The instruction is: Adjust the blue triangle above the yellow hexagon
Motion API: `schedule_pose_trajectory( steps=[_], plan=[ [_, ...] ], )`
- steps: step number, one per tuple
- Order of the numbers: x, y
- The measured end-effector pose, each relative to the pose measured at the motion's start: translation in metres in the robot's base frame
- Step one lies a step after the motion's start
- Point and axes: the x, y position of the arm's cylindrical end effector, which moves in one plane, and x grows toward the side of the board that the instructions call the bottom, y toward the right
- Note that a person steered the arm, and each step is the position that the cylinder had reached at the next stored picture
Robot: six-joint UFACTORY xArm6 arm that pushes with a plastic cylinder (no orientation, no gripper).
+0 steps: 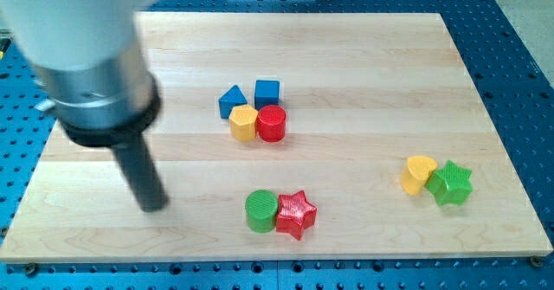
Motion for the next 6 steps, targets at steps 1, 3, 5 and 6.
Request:
schedule_pose_trajectory(
  steps=[1,3,5,6],
  plan=[
    [-0.024,-0.024],
    [-0.042,-0.024],
    [-0.061,-0.024],
    [-0.067,-0.024]
  ],
)
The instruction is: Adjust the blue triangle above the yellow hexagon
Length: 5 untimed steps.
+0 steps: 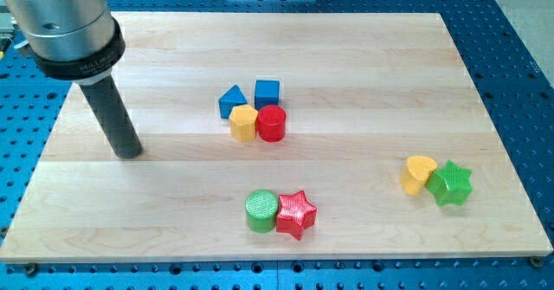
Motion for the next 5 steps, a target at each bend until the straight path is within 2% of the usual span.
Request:
schedule_pose_trajectory(
  steps=[2,3,4,5],
  plan=[
    [-0.014,0.0],
    [-0.04,0.03],
    [-0.086,0.068],
    [-0.09,0.108]
  ],
)
